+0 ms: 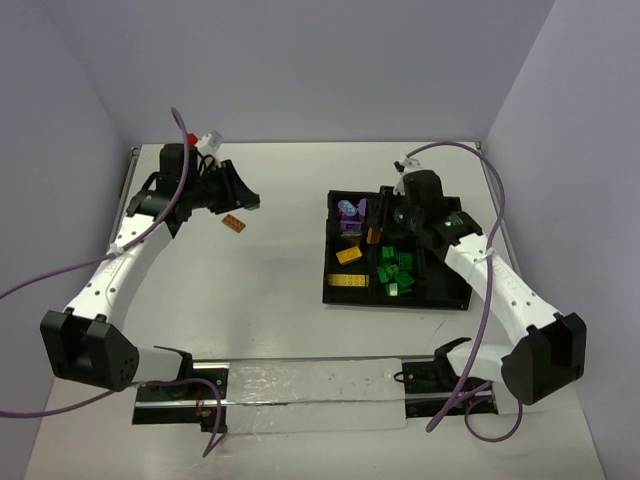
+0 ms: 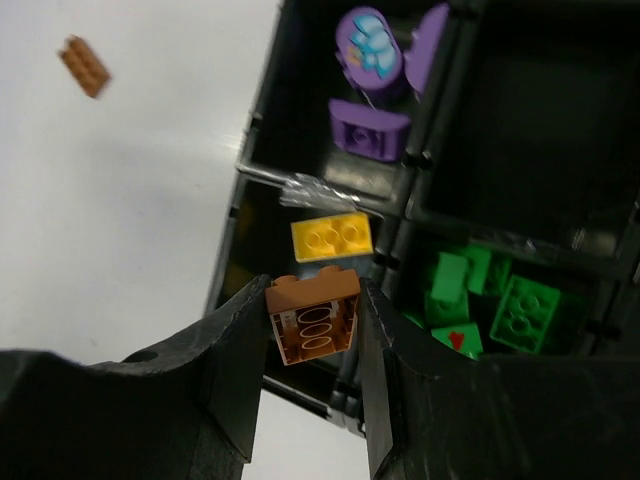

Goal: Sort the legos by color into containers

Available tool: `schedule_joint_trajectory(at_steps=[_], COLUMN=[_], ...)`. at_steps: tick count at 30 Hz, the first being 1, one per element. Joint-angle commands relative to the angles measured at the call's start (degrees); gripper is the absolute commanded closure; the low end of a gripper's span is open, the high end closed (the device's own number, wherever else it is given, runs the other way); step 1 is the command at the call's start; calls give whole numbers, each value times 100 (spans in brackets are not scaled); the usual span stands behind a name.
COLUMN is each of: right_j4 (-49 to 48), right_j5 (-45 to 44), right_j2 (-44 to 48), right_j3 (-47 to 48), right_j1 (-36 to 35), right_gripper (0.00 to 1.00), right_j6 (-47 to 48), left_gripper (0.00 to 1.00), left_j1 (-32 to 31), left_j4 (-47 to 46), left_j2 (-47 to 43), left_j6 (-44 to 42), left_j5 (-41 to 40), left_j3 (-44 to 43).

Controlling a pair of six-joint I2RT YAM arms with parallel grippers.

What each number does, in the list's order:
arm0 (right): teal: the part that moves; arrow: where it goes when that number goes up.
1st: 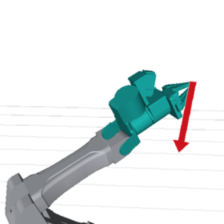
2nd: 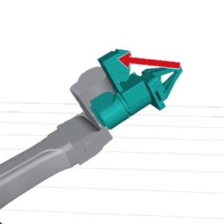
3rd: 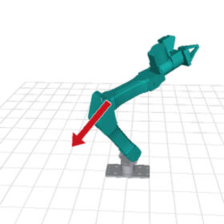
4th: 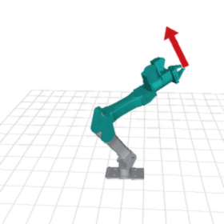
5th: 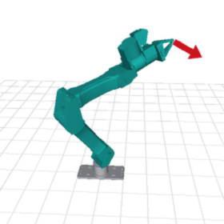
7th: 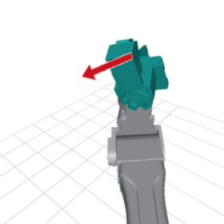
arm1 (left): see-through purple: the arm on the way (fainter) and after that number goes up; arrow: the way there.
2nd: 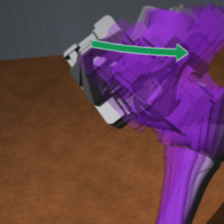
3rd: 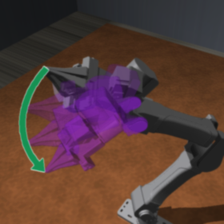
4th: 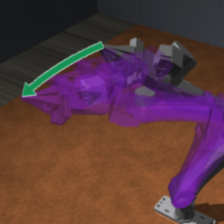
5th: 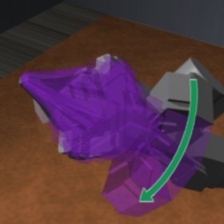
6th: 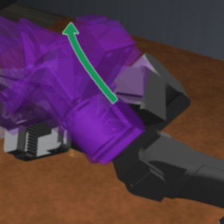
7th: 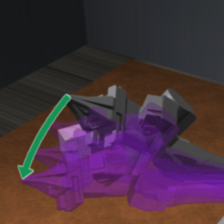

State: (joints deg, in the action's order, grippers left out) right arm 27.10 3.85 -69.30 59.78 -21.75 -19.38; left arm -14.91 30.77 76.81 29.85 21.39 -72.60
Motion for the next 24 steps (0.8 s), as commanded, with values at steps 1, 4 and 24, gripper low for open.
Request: schedule_joint_trajectory(at_steps=[1, 4, 24], right_j4=[296, 329, 1225], right_j5=[-552, -610, -1070], right_j2=[386, 568, 1123], right_j3=[-90, -90, 58], right_j1=[267, 548, 1424], right_gripper=[100, 100, 100], right_j6=[64, -93, -1061], left_gripper=[100, 100, 100], left_j1=[-345, -761, -1926], left_j4=[37, 78, 1383], left_j2=[187, 499, 2999], left_j6=[124, 155, 17], left_j5=[-433, -490, -442], left_j3=[-577, -897, -4004])
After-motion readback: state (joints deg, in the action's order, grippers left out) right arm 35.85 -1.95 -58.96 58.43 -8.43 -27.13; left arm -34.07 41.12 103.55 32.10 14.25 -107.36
